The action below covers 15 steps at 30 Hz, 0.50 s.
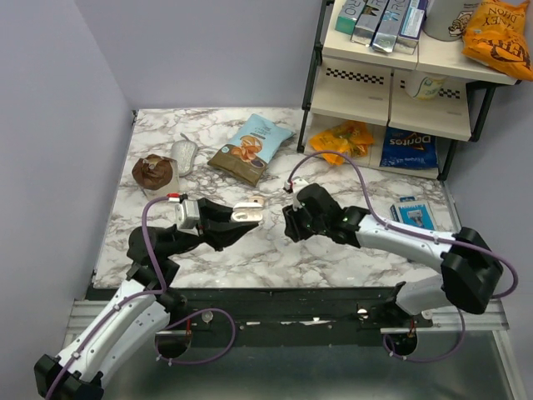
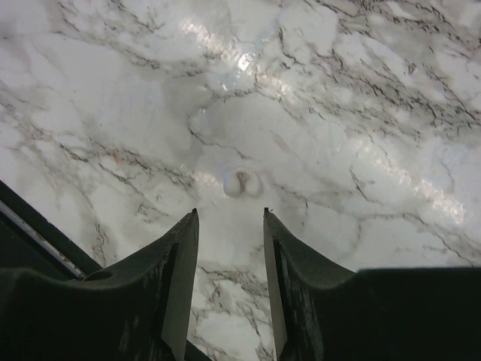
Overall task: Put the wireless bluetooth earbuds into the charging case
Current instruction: Pick up the earbud from the center of the board.
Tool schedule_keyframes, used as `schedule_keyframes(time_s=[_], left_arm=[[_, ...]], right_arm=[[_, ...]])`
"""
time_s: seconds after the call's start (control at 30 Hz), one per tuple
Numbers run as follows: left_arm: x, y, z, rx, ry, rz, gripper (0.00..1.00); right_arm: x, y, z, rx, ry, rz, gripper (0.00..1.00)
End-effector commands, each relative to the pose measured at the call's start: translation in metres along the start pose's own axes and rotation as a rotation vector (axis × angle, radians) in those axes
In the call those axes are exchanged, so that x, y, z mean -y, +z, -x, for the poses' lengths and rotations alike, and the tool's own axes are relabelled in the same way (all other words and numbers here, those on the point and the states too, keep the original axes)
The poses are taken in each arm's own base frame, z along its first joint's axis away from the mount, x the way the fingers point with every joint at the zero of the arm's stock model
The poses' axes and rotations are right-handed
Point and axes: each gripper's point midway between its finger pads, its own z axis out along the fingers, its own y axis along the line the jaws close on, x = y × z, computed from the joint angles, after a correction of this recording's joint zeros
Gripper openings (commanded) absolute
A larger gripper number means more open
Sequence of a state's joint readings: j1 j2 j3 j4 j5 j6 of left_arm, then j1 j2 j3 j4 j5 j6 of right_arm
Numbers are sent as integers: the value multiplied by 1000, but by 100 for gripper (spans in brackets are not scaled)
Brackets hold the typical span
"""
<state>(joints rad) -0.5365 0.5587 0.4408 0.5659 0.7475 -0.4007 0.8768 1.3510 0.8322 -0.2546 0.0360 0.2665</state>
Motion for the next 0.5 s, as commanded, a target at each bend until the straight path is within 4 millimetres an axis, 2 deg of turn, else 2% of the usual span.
schedule_keyframes(time_s=[0.0, 0.13, 0.27, 0.3, 0.47], left_arm=[[-14, -6, -4, 5, 19, 94, 0], [-14, -8, -3, 4, 18, 104, 0], [-15, -8, -4, -2, 24, 108, 0], [-15, -8, -4, 0, 25, 112, 0], [-15, -8, -7, -6, 21, 106, 0]], right_arm=[[-6, 22, 29, 48, -5, 6, 49], [-2, 45, 17, -27, -24, -21, 51], [-10, 55, 14, -51, -7, 14, 51], [-17, 56, 11, -65, -5, 52, 51], [-23, 63, 3, -92, 11, 86, 50]])
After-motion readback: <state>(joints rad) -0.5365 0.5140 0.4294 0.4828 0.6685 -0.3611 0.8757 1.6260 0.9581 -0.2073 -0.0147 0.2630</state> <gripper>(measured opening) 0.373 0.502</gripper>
